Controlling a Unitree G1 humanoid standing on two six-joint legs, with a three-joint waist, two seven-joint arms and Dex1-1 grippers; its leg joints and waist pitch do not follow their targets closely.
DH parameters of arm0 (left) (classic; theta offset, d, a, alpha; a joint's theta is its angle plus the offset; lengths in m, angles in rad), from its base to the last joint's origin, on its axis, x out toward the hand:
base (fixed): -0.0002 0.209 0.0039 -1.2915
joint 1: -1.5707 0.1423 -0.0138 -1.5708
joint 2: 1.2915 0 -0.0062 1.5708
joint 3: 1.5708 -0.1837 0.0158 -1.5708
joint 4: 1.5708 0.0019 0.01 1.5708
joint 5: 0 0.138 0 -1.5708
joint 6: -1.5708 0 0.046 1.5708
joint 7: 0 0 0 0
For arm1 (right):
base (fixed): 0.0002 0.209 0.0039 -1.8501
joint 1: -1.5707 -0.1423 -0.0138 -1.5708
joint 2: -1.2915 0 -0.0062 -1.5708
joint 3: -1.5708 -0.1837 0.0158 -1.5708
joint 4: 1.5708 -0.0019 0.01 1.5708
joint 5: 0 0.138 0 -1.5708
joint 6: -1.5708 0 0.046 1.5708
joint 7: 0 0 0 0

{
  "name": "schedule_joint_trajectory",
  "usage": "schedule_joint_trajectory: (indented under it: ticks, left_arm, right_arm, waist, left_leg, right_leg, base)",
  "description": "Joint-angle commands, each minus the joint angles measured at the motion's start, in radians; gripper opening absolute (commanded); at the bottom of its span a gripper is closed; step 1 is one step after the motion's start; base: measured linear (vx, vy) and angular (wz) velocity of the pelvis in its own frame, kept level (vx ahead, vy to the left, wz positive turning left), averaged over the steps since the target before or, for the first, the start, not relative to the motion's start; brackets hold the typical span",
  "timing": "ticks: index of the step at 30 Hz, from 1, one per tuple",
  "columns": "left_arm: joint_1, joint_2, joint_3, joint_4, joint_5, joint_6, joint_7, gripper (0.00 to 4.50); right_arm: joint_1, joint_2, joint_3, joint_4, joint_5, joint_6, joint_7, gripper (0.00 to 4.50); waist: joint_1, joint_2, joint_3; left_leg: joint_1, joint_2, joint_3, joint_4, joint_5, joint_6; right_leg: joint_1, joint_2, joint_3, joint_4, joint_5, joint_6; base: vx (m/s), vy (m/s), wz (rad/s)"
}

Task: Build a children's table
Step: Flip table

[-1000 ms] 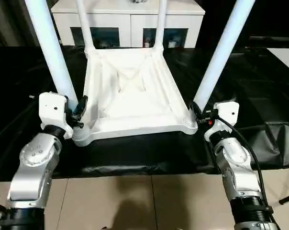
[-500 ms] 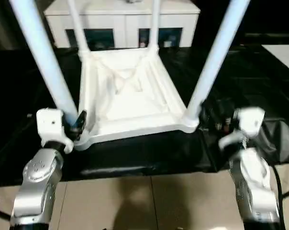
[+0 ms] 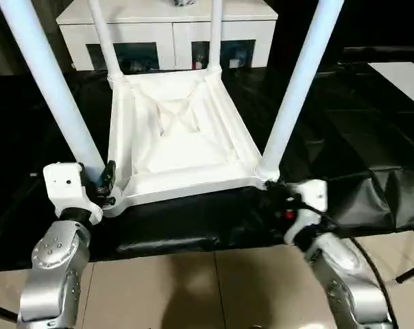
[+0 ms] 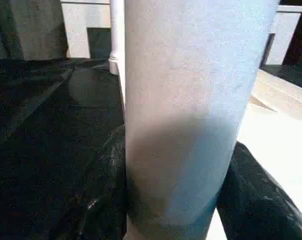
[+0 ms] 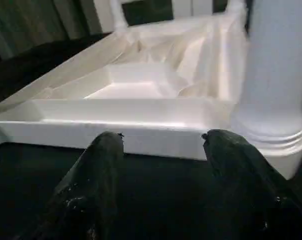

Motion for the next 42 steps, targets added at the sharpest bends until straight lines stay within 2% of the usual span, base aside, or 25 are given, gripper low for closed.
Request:
schedule_joint_trajectory:
  ticks: [1, 3, 7, 9, 11, 12, 13, 14, 15, 16, 17, 18, 19, 21, 23, 25, 26, 30, 34, 35, 36, 38, 39, 40, 42]
  left_arm:
    - [-0.002, -0.036, 0.031, -0.024, -0.063, 0.025, 0.024, 2.07]
    - [-0.016, -0.073, 0.037, -0.023, -0.115, 0.022, 0.014, 2.03]
    - [-0.038, -0.129, 0.030, 0.005, -0.184, 0.015, -0.025, 2.03]
    - [-0.031, -0.143, 0.017, -0.005, -0.192, 0.022, -0.031, 2.03]
    - [-0.013, -0.157, -0.003, -0.041, -0.208, 0.041, -0.047, 2.03]
    - [-0.011, -0.159, -0.005, -0.046, -0.210, 0.043, -0.049, 2.03]
    - [-0.005, -0.164, -0.011, -0.059, -0.214, 0.049, -0.052, 2.03]
    - [-0.003, -0.166, -0.013, -0.063, -0.215, 0.051, -0.054, 2.03]
    - [0.017, -0.167, -0.016, -0.086, -0.233, 0.053, -0.086, 2.03]
    - [0.017, -0.167, -0.016, -0.086, -0.233, 0.053, -0.086, 2.03]
    - [0.033, -0.163, -0.015, -0.108, -0.241, 0.058, -0.104, 2.03]
    - [0.033, -0.163, -0.015, -0.108, -0.241, 0.058, -0.104, 2.03]
    - [0.036, -0.161, -0.013, -0.113, -0.236, 0.061, -0.107, 2.03]
    - [0.036, -0.162, -0.013, -0.117, -0.226, 0.066, -0.102, 2.03]
    - [0.033, -0.163, -0.015, -0.120, -0.226, 0.071, -0.097, 2.03]
    - [0.031, -0.167, -0.019, -0.123, -0.229, 0.073, -0.093, 2.03]
    - [0.030, -0.168, -0.021, -0.122, -0.229, 0.074, -0.093, 2.03]
    - [0.027, -0.172, -0.025, -0.126, -0.228, 0.078, -0.095, 2.03]
    - [0.022, -0.173, -0.027, -0.132, -0.234, 0.086, -0.110, 2.03]
    - [0.020, -0.172, -0.035, -0.138, -0.239, 0.091, -0.123, 2.03]
    - [0.019, -0.172, -0.038, -0.142, -0.242, 0.094, -0.126, 2.03]
    - [0.016, -0.172, -0.053, -0.159, -0.257, 0.109, -0.143, 2.03]
    - [0.016, -0.172, -0.053, -0.159, -0.257, 0.109, -0.143, 2.03]
    - [0.016, -0.171, -0.055, -0.161, -0.261, 0.112, -0.148, 2.03]
    - [0.014, -0.170, -0.068, -0.169, -0.259, 0.116, -0.153, 2.03]
  right_arm:
    - [-0.018, 0.002, -0.005, 0.002, 0.047, 0.082, 0.004, 2.88]
    - [-0.036, 0.017, -0.014, 0.021, 0.079, 0.141, 0.007, 2.88]
    - [-0.097, 0.092, -0.061, 0.119, 0.137, 0.219, -0.045, 2.88]
    - [-0.119, 0.123, -0.085, 0.161, 0.169, 0.240, -0.063, 3.06]
    - [-0.129, 0.142, -0.093, 0.179, 0.203, 0.263, -0.060, 3.26]
    - [-0.130, 0.143, -0.093, 0.179, 0.206, 0.265, -0.059, 3.33]
    - [-0.131, 0.145, -0.093, 0.178, 0.215, 0.272, -0.053, 3.44]
    - [-0.131, 0.146, -0.092, 0.177, 0.218, 0.274, -0.051, 3.54]
    - [-0.139, 0.153, -0.083, 0.187, 0.211, 0.285, -0.050, 3.54]
    - [-0.139, 0.153, -0.083, 0.187, 0.211, 0.285, -0.050, 3.66]
    - [-0.152, 0.167, -0.082, 0.198, 0.212, 0.283, -0.046, 3.72]
    - [-0.152, 0.167, -0.082, 0.198, 0.212, 0.283, -0.046, 3.80]
    - [-0.160, 0.174, -0.085, 0.204, 0.213, 0.281, -0.043, 3.88]
    - [-0.188, 0.195, -0.102, 0.212, 0.262, 0.275, 0.002, 4.08]
    - [-0.206, 0.207, -0.111, 0.215, 0.306, 0.274, 0.045, 4.22]
    - [-0.228, 0.214, -0.121, 0.241, 0.328, 0.267, 0.076, 4.30]
    - [-0.241, 0.219, -0.127, 0.261, 0.328, 0.257, 0.080, 4.47]
    - [-0.294, 0.242, -0.159, 0.350, 0.307, 0.221, 0.035, 4.50]
    - [-0.413, 0.277, -0.230, 0.545, 0.286, 0.108, -0.073, 4.50]
    - [-0.470, 0.288, -0.274, 0.629, 0.302, 0.061, -0.131, 4.50]
    - [-0.486, 0.290, -0.285, 0.651, 0.304, 0.043, -0.149, 4.50]
    - [-0.543, 0.298, -0.334, 0.735, 0.317, -0.017, -0.210, 4.50]
    - [-0.543, 0.298, -0.334, 0.735, 0.317, -0.017, -0.210, 4.50]
    - [-0.553, 0.301, -0.341, 0.748, 0.319, -0.028, -0.211, 4.50]
    - [-0.578, 0.305, -0.360, 0.776, 0.325, -0.053, -0.217, 4.50]
  waist:
    - [0.002, 0.006, -0.057]
    - [0.004, 0.009, -0.057]
    - [0.007, 0.009, -0.056]
    - [0.012, 0.006, -0.058]
    - [0.018, 0.007, -0.059]
    - [0.024, 0.008, -0.061]
    - [0.026, 0.002, -0.060]
    - [0.030, 0.004, -0.061]
    - [0.037, -0.003, -0.060]
    - [0.039, 0.001, -0.059]
    - [0.038, -0.016, -0.058]
    - [0.041, -0.007, -0.057]
    - [0.041, -0.005, -0.056]
    - [0.043, -0.013, -0.055]
    - [0.043, -0.012, -0.055]
    - [0.044, -0.010, -0.057]
    - [0.045, -0.011, -0.059]
    - [0.043, -0.011, -0.060]
    - [0.044, -0.005, -0.062]
    - [0.043, -0.004, -0.063]
    - [0.040, -0.005, -0.062]
    - [0.038, -0.004, -0.066]
    - [0.038, -0.004, -0.066]
    - [0.036, -0.007, -0.066]
    - [0.037, -0.008, -0.068]
  left_leg:
    - [-0.005, 0.035, -0.015, -0.084, -0.166, 0.029]
    - [-0.007, 0.032, -0.015, -0.082, -0.146, 0.034]
    - [-0.006, 0.032, -0.014, -0.083, -0.157, 0.029]
    - [-0.006, 0.032, -0.014, -0.081, -0.129, 0.030]
    - [-0.006, 0.033, -0.012, -0.078, -0.106, 0.031]
    - [-0.004, 0.035, -0.011, -0.077, -0.082, 0.035]
    - [-0.006, 0.035, -0.010, -0.077, -0.074, 0.037]
    - [-0.007, 0.035, -0.011, -0.077, -0.067, 0.038]
    - [-0.008, 0.036, -0.009, -0.077, -0.052, 0.044]
    - [-0.006, 0.034, -0.008, -0.078, -0.062, 0.042]
    - [-0.006, 0.034, -0.005, -0.079, -0.070, 0.044]
    - [-0.007, 0.036, -0.009, -0.082, -0.081, 0.039]
    - [-0.006, 0.036, -0.008, -0.081, -0.085, 0.036]
    - [0.000, 0.037, -0.007, -0.083, -0.101, 0.030]
    - [-0.001, 0.038, -0.009, -0.085, -0.098, 0.030]
    - [0.000, 0.037, -0.007, -0.083, -0.087, 0.028]
    - [-0.002, 0.037, -0.008, -0.082, -0.066, 0.027]
    - [-0.005, 0.035, -0.008, -0.082, -0.054, 0.022]
    - [-0.002, 0.035, -0.007, -0.081, -0.056, 0.010]
    - [-0.001, 0.034, -0.007, -0.081, -0.061, 0.007]
    - [0.000, 0.034, -0.006, -0.081, -0.064, 0.004]
    - [0.002, 0.032, -0.005, -0.077, -0.046, 0.008]
    - [0.002, 0.032, -0.005, -0.077, -0.046, 0.008]
    - [-0.002, 0.031, -0.004, -0.076, -0.037, 0.017]
    - [-0.003, 0.032, -0.004, -0.074, -0.021, 0.036]
  right_leg:
    - [0.051, -0.066, 0.054, -0.083, -0.134, -0.174]
    - [0.055, -0.067, 0.054, -0.079, -0.112, -0.189]
    - [0.051, -0.070, 0.054, -0.083, -0.158, -0.186]
    - [0.052, -0.076, 0.056, -0.079, -0.157, -0.189]
    - [0.053, -0.074, 0.056, -0.077, -0.138, -0.192]
    - [0.052, -0.073, 0.055, -0.074, -0.105, -0.193]
    - [0.053, -0.073, 0.055, -0.072, -0.094, -0.194]
    - [0.054, -0.073, 0.055, -0.070, -0.086, -0.194]
    - [0.054, -0.076, 0.054, -0.068, -0.082, -0.192]
    - [0.051, -0.074, 0.053, -0.072, -0.106, -0.183]
    - [0.051, -0.074, 0.054, -0.076, -0.122, -0.178]
    - [0.052, -0.079, 0.054, -0.075, -0.155, -0.172]
    - [0.049, -0.078, 0.054, -0.078, -0.169, -0.166]
    - [0.046, -0.077, 0.056, -0.078, -0.172, -0.154]
    - [0.048, -0.077, 0.056, -0.077, -0.160, -0.152]
    - [0.048, -0.076, 0.055, -0.074, -0.140, -0.157]
    - [0.050, -0.076, 0.055, -0.070, -0.109, -0.163]
    - [0.052, -0.078, 0.054, -0.067, -0.086, -0.178]
    - [0.050, -0.080, 0.053, -0.064, -0.086, -0.194]
    - [0.051, -0.079, 0.052, -0.064, -0.089, -0.193]
    - [0.050, -0.078, 0.052, -0.063, -0.089, -0.194]
    - [0.052, -0.075, 0.051, -0.057, -0.040, -0.197]
    - [0.052, -0.075, 0.051, -0.057, -0.040, -0.197]
    - [0.056, -0.074, 0.051, -0.054, -0.018, -0.199]
    - [0.058, -0.075, 0.050, -0.051, 0.002, -0.205]
  base:
    - [0.000, 0.000, 0.00]
    - [0.000, 0.000, 0.00]
    - [0.000, 0.000, 0.00]
    - [0.000, 0.000, 0.00]
    - [0.000, 0.000, 0.00]
    - [0.000, 0.000, 0.00]
    - [0.000, 0.000, 0.00]
    - [0.000, 0.000, 0.00]
    - [0.000, 0.000, 0.00]
    - [0.000, 0.000, 0.00]
    - [0.000, 0.000, 0.00]
    - [0.000, 0.000, 0.00]
    - [0.000, 0.000, 0.00]
    - [0.000, 0.000, 0.00]
    - [0.000, 0.000, 0.00]
    - [0.000, 0.000, 0.00]
    - [0.000, 0.000, 0.00]
    - [0.000, 0.000, 0.00]
    - [0.000, 0.000, 0.00]
    - [0.000, 0.000, 0.00]
    - [0.000, 0.000, 0.00]
    - [0.000, 0.000, 0.00]
    - [0.000, 0.000, 0.00]
    - [0.000, 0.000, 0.00]
    - [0.000, 0.000, 0.00]
